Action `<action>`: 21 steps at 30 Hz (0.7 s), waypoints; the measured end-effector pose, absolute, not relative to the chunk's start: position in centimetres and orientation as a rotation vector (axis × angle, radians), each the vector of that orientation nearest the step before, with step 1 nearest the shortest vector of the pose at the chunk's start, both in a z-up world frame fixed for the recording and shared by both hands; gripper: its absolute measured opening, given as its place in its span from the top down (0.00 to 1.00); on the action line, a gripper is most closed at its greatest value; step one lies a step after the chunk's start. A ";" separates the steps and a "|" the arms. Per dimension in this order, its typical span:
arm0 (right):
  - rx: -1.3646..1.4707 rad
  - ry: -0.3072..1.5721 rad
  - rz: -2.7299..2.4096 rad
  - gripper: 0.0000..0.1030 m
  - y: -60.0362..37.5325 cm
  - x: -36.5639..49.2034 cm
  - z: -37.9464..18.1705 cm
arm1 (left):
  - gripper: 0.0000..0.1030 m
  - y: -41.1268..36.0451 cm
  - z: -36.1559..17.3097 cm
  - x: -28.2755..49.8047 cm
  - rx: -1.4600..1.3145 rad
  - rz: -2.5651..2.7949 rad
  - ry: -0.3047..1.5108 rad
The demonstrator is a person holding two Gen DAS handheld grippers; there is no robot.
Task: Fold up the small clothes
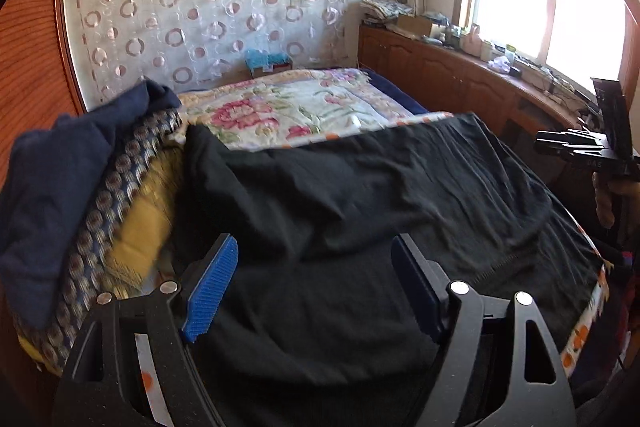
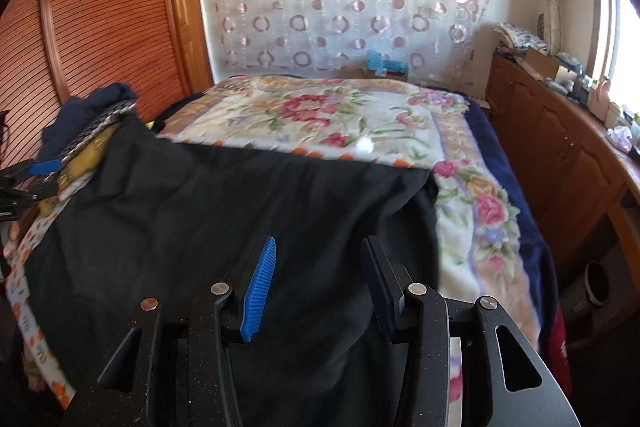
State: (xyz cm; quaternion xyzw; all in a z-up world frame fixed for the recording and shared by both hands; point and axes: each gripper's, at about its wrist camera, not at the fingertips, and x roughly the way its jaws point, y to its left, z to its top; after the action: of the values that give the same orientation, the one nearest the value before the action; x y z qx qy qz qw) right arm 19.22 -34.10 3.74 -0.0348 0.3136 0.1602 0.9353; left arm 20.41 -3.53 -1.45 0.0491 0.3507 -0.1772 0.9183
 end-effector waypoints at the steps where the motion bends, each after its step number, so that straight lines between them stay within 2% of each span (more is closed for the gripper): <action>1: -0.064 0.652 0.343 0.55 -33.7 18.4 3.4 | 0.23 -3.9 -1.8 19.6 0.104 -0.374 0.727; 6: -0.065 0.721 0.401 0.55 -31.2 14.2 1.6 | 0.24 -5.3 -3.9 16.9 0.118 -0.391 0.777; 16: -0.005 0.816 0.401 0.55 -31.9 12.1 0.0 | 0.52 -6.5 -6.4 13.4 0.026 -0.417 0.855; 21: -0.014 0.812 0.400 0.55 -31.7 12.3 0.0 | 0.54 -7.4 -7.7 13.8 0.015 -0.414 0.897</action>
State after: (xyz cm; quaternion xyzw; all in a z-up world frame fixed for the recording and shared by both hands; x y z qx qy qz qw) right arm 12.30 -31.73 0.04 -0.0065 0.3922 0.1934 0.8993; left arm 13.77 -7.36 -7.70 0.0070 0.4306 -0.1985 0.8804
